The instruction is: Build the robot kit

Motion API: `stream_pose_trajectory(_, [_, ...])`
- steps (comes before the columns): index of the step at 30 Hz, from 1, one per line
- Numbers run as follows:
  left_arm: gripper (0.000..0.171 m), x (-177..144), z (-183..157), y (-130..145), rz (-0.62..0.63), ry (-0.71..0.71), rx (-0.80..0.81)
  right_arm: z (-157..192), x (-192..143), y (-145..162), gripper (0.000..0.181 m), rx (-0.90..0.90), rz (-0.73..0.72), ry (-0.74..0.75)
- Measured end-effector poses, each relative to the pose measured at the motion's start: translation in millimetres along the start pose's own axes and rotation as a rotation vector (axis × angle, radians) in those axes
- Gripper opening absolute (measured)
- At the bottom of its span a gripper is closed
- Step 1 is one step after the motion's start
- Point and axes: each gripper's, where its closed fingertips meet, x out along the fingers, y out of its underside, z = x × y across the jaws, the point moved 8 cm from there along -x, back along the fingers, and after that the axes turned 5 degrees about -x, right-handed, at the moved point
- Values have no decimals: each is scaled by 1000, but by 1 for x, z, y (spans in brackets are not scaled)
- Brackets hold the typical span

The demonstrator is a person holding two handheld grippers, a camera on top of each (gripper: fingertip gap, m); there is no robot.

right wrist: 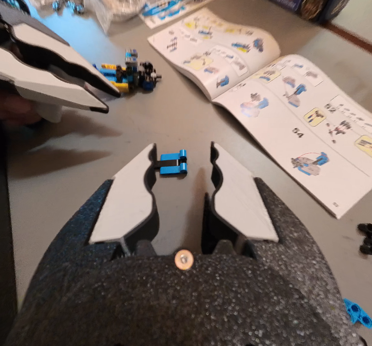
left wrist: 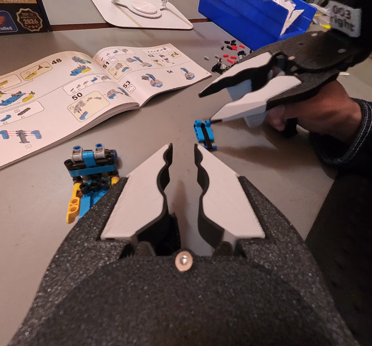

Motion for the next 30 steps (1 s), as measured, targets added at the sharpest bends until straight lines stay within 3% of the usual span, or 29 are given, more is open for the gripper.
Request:
stream_pose_trajectory(1, [21,0,0,0,0,-1,-1,-1,-6,-1,44,-12,-45,27])
stream_pose_trajectory(4, [21,1,1,0,5,3,-8,-13,-33,0,55,-42,-119,235])
stream_pose_trajectory(7, [21,1,1,-1,2,0,-11,-27,-63,14,60,-12,-87,407])
stream_pose_trajectory(9, [21,1,2,0,4,-3,-12,-32,-82,35,72,102,-21,464])
stream_pose_trajectory(11, [21,1,2,0,1,-9,-12,-30,-105,52,51,197,-34,415])
stream_pose_trajectory(15, [21,1,4,-1,-6,-14,-22,-55,-192,94,44,339,-36,547])
stream_pose_trajectory(19, [21,1,4,0,-4,-20,-13,-100,-302,160,44,436,34,731])
stream_pose_trajectory(21, [21,2,2,0,-2,-24,7,-117,-337,189,42,495,23,740])
stream_pose_trajectory(26, [21,2,0,1,-5,-33,41,-135,-352,227,33,564,31,590])
stream_pose_trajectory(30, [21,1,2,1,-11,-39,29,-141,-343,232,34,577,19,521])
